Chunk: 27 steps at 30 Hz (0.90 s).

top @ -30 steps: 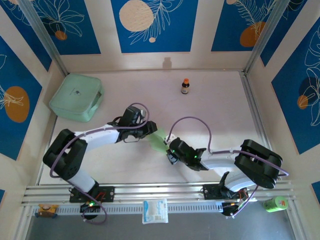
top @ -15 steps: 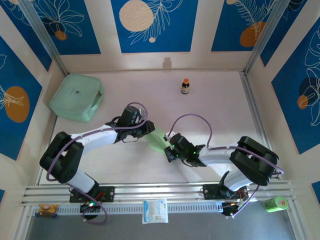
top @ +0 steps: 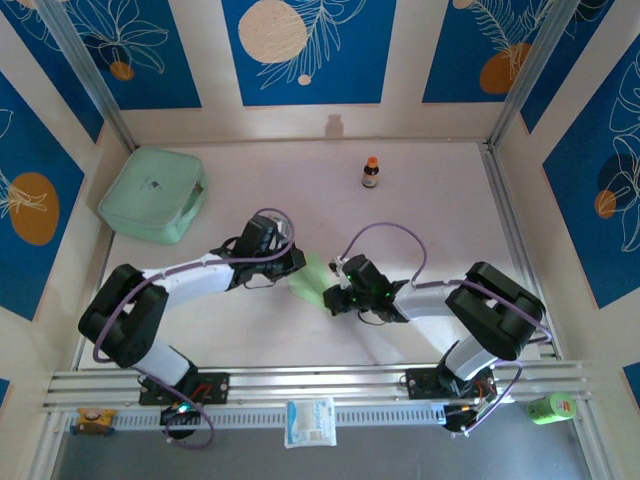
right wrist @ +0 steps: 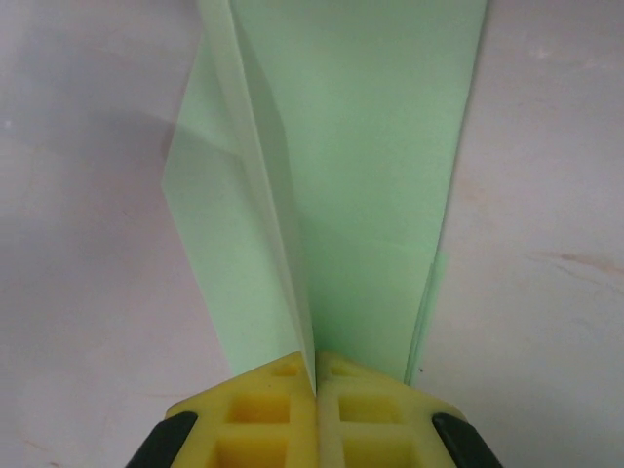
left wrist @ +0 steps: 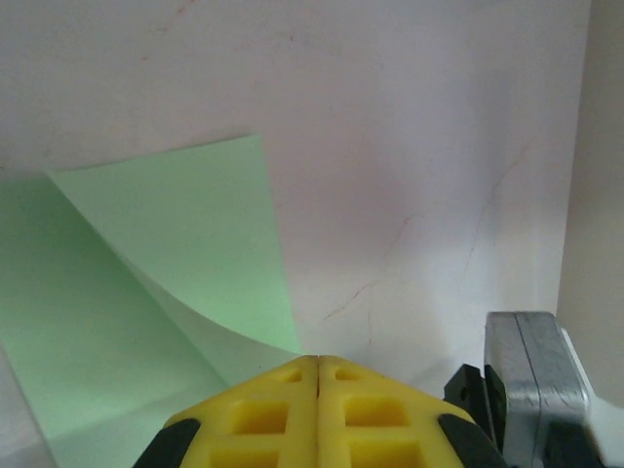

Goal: Fold a paper plane with a square sheet of paper (pick it up from the middle)
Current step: Fourth fold the wing at the center of the table.

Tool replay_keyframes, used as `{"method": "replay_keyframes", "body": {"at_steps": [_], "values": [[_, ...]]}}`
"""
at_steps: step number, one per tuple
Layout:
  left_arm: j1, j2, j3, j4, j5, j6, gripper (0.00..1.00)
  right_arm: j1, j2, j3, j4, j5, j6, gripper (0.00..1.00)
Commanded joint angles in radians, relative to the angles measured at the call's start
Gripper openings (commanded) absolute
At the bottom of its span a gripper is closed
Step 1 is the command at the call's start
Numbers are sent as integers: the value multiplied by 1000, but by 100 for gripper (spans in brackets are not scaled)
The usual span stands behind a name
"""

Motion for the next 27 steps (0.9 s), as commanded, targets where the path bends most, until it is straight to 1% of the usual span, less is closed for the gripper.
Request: {"method": "replay_keyframes", "body": {"at_steps": [1,8,15,23,27], "values": [[-5,26,-25,86,56,-22,2,-17,36,-8,-9,-82,81,4],[-21,77,-18,110,67,-37,2,-33,47,-44,40,-101,144,4],[-34,146,12,133,80,-35,2,-38,41,-53,41,-103,154,5],[-38,192,28,142,76,-30,2,-40,30,-51,33,-106,159,8],[-39,197,35,124,70,-21,2,-42,33,-43,27,-118,158,7]]}}
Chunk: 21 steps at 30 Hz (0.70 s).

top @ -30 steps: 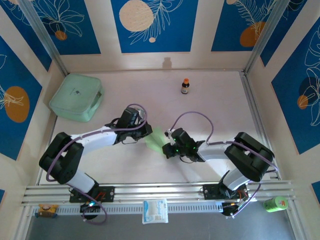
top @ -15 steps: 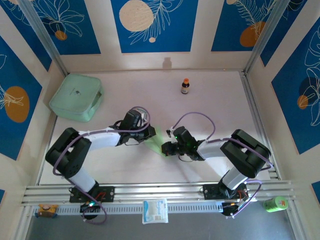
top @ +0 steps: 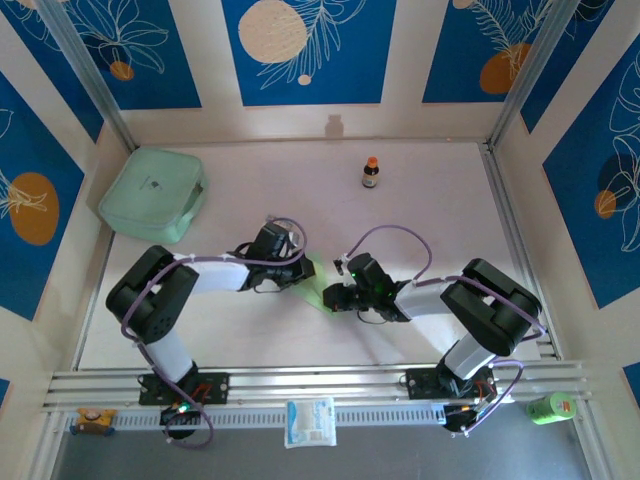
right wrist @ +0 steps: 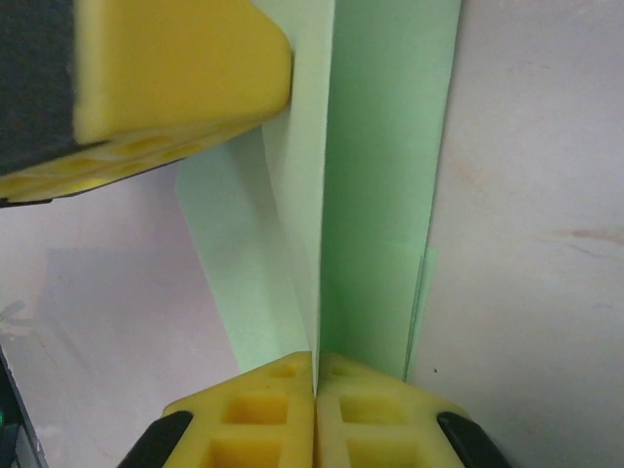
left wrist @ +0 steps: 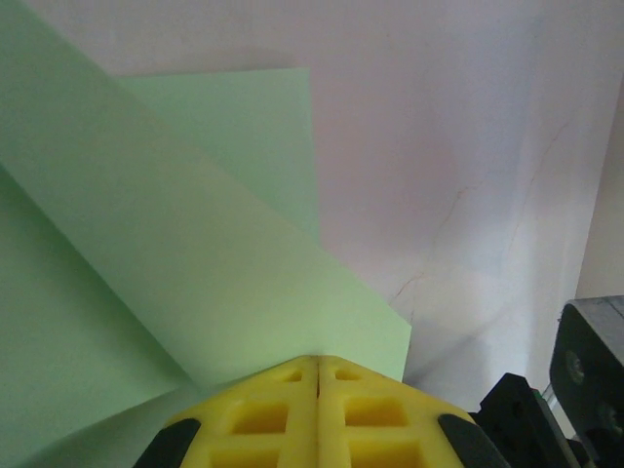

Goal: Fold a paper plane with a square sheet of paper (pick it up from the middle)
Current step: Fourth fold the wing at the center of the table.

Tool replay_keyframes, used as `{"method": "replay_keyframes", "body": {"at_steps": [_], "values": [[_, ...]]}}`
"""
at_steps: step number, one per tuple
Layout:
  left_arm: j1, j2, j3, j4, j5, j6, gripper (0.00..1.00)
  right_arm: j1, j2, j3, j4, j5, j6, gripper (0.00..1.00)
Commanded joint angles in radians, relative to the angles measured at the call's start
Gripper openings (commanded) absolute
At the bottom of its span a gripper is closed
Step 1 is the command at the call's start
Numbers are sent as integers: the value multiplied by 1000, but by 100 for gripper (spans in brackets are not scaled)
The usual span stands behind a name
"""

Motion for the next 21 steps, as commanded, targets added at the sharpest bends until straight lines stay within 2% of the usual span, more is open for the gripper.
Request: {"method": "replay_keyframes", "body": {"at_steps": [1,21], "values": [[-10,16,28,-1,8,10,2,-4,10,-15,-60,-30,8,6],[-9,66,46,-23,1,26,2,-16,32,25,-125,-68,9,6]]}}
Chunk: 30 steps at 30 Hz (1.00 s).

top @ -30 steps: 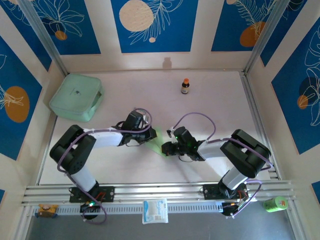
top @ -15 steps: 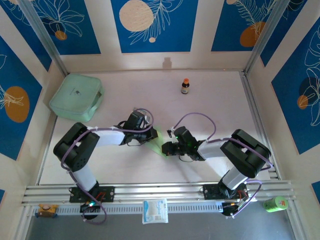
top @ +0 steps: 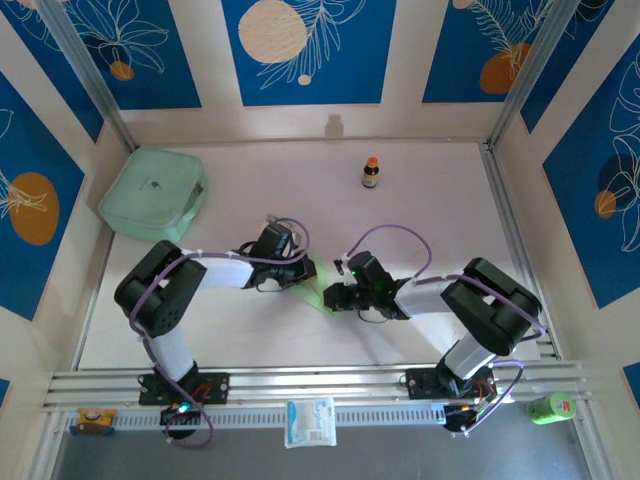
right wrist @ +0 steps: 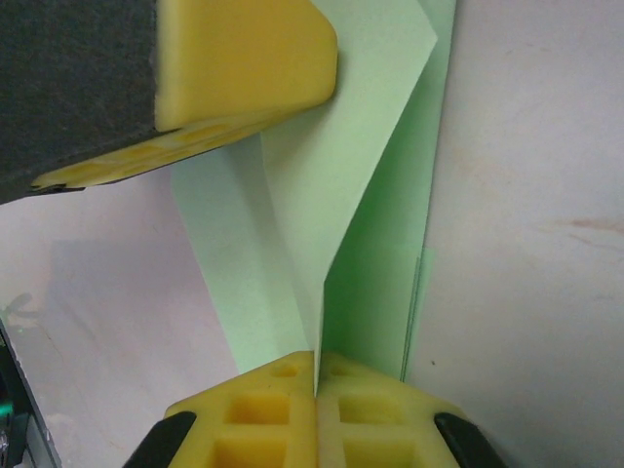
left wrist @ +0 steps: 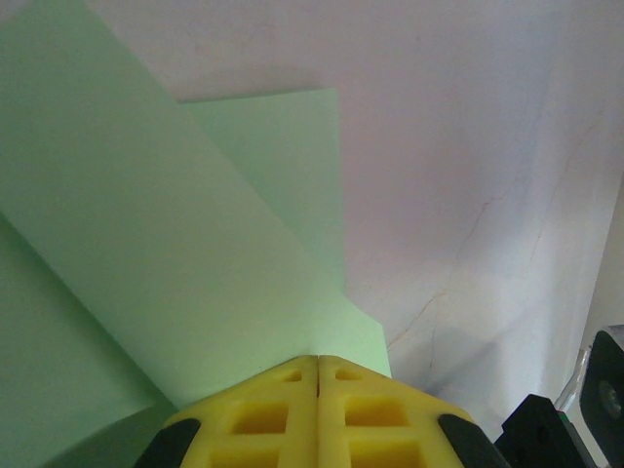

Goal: Fold a paper plane with a square sheet of paper (pick it up from the middle)
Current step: Fourth fold the wing at the center of the table.

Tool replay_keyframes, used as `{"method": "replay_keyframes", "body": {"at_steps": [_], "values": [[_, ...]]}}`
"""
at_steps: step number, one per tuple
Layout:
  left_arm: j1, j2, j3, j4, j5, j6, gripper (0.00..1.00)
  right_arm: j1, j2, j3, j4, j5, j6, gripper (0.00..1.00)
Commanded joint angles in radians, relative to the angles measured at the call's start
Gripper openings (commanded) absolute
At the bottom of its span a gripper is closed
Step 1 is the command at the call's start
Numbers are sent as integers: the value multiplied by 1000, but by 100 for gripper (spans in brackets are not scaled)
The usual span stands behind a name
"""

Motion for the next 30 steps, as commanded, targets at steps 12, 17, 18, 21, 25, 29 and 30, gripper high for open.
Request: {"method": "replay_keyframes", "body": {"at_steps": [12,17,18,21,25,29,30], "values": [[-8,27,27,-43,-3,30,2,-13,50,23,-109,-51,11,4],[-8,28,28,-60,-15,33,2,-17,50,26,-117,-56,11,4],[-8,27,30,-74,-22,36,2,-17,50,25,-117,-56,11,4],[-9,24,30,-86,-30,41,2,-18,50,27,-120,-58,13,4],[-8,31,32,-94,-32,45,2,-20,49,27,-126,-59,12,4],[-8,42,33,-99,-26,50,2,-22,41,36,-142,-67,9,6],[-8,44,32,-100,-26,52,2,-21,37,40,-149,-74,10,6]]}}
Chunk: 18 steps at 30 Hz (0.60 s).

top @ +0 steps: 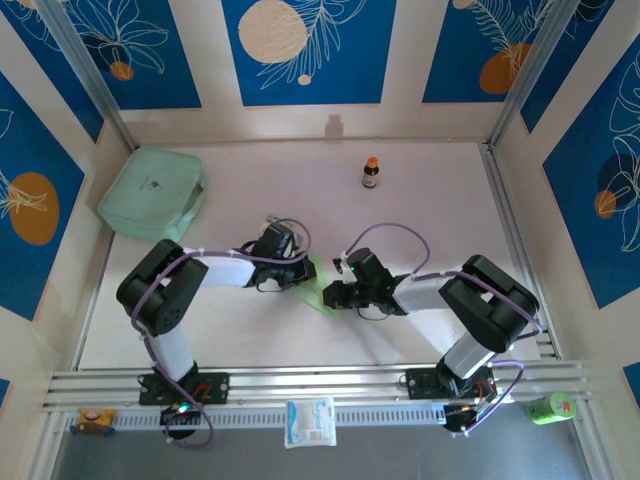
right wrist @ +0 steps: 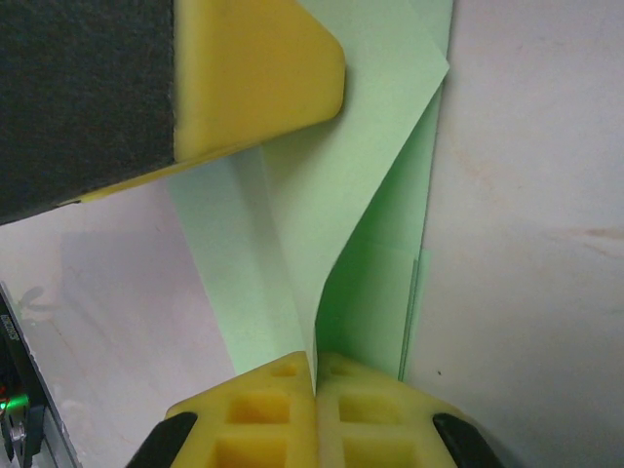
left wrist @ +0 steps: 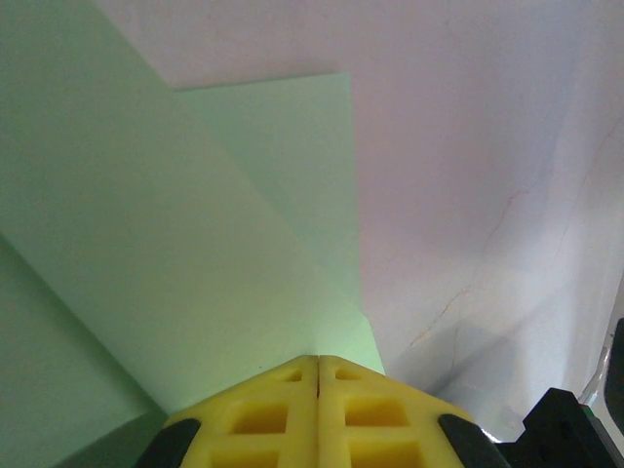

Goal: Fold a paper plane with a square sheet of paper (pick it up from the middle)
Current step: Fourth fold the wing at the center of the table.

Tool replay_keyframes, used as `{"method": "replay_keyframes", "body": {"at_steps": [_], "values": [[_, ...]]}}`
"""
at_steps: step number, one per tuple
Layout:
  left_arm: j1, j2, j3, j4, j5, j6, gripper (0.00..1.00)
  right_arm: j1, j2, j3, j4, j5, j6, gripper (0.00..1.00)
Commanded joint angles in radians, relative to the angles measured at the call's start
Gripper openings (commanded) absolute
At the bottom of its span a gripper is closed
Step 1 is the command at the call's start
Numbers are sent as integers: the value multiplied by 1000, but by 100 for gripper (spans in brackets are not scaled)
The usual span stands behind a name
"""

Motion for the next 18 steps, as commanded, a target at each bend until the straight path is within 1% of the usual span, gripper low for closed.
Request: {"method": "replay_keyframes", "body": {"at_steps": [1,8,18], "values": [[-5,32,11,-53,-19,26,2,-3,13,8,-105,-31,8,8],[-5,32,1,-51,-23,31,2,-20,-56,29,-161,-92,6,12],[-4,31,-3,-45,-21,31,2,-39,-43,16,-165,-194,25,13]]}}
